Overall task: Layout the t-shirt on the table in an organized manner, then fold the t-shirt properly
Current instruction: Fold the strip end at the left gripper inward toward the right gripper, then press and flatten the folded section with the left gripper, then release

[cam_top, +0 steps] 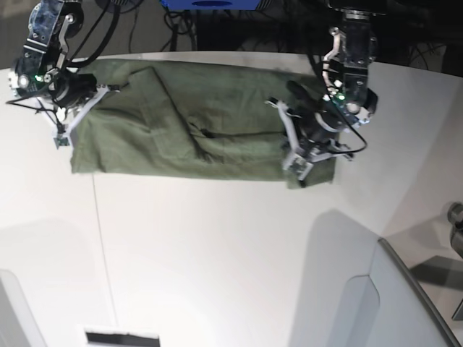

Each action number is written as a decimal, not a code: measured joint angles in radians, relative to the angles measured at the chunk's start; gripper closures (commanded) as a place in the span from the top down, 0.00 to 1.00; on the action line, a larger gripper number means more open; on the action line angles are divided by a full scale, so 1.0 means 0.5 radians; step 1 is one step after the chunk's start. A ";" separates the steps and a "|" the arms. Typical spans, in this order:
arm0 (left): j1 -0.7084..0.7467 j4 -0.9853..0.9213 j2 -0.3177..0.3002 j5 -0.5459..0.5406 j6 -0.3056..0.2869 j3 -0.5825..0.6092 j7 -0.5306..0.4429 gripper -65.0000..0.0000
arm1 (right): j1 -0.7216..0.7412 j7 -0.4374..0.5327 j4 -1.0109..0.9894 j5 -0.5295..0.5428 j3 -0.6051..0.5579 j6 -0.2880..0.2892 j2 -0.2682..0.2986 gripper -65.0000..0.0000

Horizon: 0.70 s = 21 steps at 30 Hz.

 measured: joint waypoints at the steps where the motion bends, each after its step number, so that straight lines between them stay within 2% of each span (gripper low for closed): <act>1: 0.001 -0.003 0.018 -0.010 0.000 0.039 -0.001 0.00 | 0.000 0.001 0.000 0.001 0.000 0.000 -0.001 0.01; 7: -0.011 -0.079 0.068 0.015 0.003 0.182 0.001 0.00 | 0.001 0.001 0.000 0.000 0.000 0.001 0.000 0.01; 11: -0.055 -0.174 0.111 0.018 0.003 0.192 -0.002 0.00 | 0.001 0.000 0.000 0.001 0.000 0.001 0.001 0.01; 21: -0.090 -0.195 0.112 0.005 0.002 0.189 -0.002 0.00 | 0.012 0.000 0.000 0.000 0.000 0.000 -0.001 0.01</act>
